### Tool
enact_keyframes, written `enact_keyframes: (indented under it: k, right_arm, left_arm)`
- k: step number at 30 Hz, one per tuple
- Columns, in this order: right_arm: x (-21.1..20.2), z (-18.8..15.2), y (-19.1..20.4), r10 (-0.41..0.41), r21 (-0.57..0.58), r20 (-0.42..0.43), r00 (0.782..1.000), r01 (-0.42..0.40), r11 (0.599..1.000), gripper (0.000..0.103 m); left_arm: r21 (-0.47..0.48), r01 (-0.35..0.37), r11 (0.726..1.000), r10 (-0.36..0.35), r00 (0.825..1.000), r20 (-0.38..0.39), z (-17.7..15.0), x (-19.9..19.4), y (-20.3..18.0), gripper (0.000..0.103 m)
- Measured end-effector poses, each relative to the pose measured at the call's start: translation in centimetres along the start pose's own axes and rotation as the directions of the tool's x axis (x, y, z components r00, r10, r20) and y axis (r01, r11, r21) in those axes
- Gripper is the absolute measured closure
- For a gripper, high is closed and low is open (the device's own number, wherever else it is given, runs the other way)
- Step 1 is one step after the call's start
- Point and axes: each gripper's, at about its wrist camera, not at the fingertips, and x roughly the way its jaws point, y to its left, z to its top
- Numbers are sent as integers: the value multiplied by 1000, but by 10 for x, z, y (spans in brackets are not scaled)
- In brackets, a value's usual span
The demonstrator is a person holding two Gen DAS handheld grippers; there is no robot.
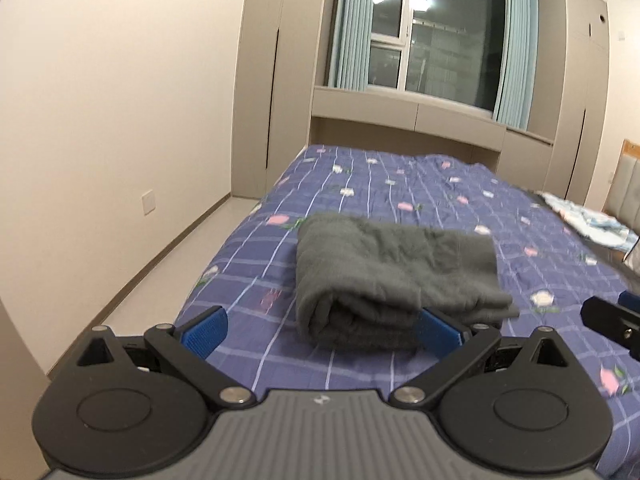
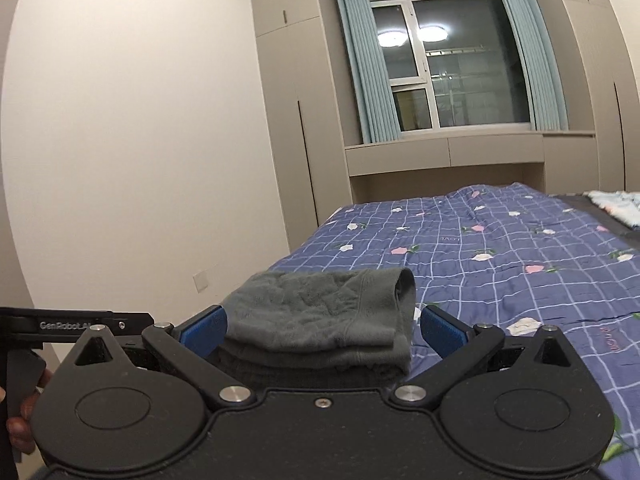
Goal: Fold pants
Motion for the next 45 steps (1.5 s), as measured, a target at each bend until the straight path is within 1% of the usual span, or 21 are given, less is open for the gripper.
enact_keyframes:
  k: [3,6,12,45]
  right_arm:
    - [-11,-10,9,-8,-36,2,1000,8,999,0]
    - [-16,-19,15,-15,-56,-3,1000,15,998,0]
    - [-19,-25,14,-25,-38,-7,1000,25,999,0]
    - [-17,-27,12,-22,-26,-22,1000,22,999,0]
  left_arm:
    - [30,-11,999,11,1000,-15,-11,-5,-1,1]
    - [78,-27,997,27,1000,-9,-18,-11,-4,1]
    - [100,-17,995,19,1000,-13,-22,-15,-6,1]
    - [94,-12,995,15,1000,-27,-22,-15,-4,0]
